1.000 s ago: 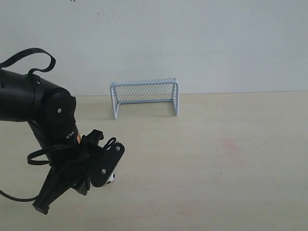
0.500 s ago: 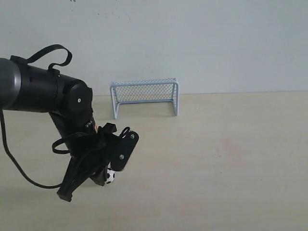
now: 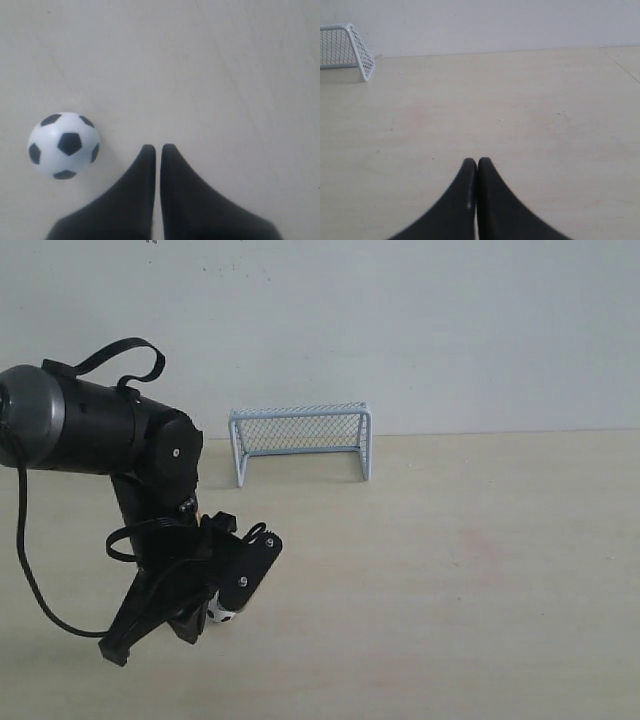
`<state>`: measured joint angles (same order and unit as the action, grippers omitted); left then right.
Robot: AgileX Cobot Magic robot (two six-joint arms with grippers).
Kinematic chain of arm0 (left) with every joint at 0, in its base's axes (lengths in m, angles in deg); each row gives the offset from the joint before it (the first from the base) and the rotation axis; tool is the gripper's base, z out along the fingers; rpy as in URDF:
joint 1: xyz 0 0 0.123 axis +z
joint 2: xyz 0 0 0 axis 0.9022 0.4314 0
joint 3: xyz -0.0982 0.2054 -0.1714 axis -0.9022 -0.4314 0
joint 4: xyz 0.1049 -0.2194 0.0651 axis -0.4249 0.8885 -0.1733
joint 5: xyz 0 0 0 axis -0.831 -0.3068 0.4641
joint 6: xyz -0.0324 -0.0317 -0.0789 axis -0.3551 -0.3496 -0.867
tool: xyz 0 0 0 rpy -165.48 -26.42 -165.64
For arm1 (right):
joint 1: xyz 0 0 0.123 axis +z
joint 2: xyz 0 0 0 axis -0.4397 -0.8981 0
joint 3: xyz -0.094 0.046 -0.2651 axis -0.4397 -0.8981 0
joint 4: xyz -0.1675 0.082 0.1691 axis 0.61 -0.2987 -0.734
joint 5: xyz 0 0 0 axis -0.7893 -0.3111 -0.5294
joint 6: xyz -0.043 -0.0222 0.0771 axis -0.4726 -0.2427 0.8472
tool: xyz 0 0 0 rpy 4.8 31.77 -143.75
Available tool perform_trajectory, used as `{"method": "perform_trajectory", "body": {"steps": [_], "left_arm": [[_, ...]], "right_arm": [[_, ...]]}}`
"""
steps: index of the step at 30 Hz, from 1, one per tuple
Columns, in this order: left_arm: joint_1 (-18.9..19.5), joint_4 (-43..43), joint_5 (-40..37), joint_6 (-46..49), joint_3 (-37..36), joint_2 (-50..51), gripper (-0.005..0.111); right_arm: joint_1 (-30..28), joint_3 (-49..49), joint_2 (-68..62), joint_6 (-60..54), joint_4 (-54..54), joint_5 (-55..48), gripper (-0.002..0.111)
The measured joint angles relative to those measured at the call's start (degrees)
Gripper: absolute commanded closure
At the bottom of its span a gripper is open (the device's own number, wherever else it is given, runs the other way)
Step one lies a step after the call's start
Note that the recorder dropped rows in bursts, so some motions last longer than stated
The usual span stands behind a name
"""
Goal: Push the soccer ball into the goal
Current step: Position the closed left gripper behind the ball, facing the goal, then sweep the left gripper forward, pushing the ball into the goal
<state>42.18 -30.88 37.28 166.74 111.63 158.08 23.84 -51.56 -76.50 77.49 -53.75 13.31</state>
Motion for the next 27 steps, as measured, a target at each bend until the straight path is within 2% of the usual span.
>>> {"method": "perform_trajectory", "body": {"steps": [18,21,22,24,25,27], "left_arm": [[0.0,0.1,-0.9,1.0,0.0,0.6,0.102],[0.0,0.2,1.1,1.0,0.0,1.3,0.102],[0.0,-0.5,3.1,1.0,0.0,1.6,0.102],[-0.1,-5.5,13.1,-2.4,0.0,2.5,0.102],[-0.1,-9.4,19.2,-8.3,0.0,2.7,0.102],[-0.1,-23.6,34.1,-27.1,0.5,2.4,0.102]], "right_arm": [[0.0,0.0,0.0,0.0,0.0,0.0,0.108],[0.0,0.0,0.0,0.0,0.0,0.0,0.108],[0.0,0.0,0.0,0.0,0.0,0.0,0.108],[0.0,0.0,0.0,0.0,0.0,0.0,0.108],[0.0,0.0,0.0,0.0,0.0,0.0,0.108],[0.0,0.0,0.0,0.0,0.0,0.0,0.108]]}}
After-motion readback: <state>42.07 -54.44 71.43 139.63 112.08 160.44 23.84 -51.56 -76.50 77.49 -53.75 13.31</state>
